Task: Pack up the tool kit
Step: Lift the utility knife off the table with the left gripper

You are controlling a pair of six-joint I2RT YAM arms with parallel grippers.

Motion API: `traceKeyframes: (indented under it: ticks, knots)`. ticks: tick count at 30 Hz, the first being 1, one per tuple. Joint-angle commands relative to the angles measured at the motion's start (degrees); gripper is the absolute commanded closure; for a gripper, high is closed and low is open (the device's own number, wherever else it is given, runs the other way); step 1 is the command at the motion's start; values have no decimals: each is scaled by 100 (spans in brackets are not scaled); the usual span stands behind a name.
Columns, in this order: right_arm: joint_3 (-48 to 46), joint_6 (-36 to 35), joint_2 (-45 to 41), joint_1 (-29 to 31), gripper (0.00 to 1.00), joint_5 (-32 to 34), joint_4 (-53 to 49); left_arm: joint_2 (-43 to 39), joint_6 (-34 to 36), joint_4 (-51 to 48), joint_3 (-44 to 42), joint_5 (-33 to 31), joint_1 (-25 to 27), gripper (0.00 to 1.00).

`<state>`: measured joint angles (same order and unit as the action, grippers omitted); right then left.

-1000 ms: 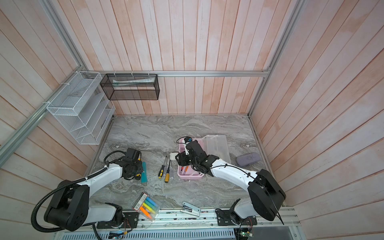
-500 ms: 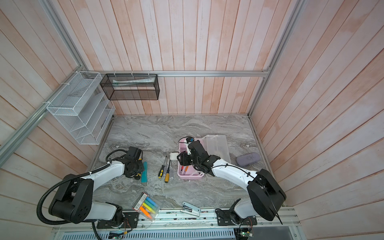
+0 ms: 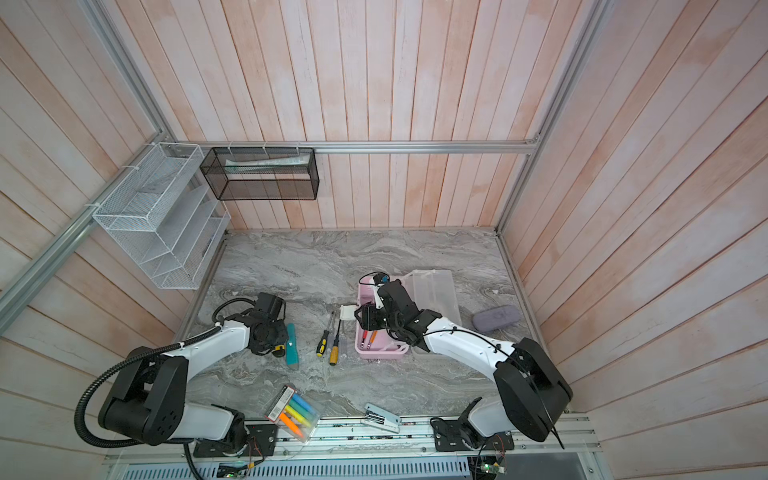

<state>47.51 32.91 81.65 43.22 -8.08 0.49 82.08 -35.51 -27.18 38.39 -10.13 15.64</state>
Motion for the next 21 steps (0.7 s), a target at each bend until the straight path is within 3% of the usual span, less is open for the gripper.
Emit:
traceKeyframes:
  ticks: [1, 6, 21]
  knots:
    - [-81, -3, 70, -42, 43, -64, 127, 145, -5, 20, 111, -2, -17, 57]
    - [-88, 2, 121, -63, 43, -101, 146, 219, 17, 2, 149, 6, -17, 54]
    - [109, -30, 134, -127, 44, -146, 74, -208, 109, -308, 367, -68, -22, 86]
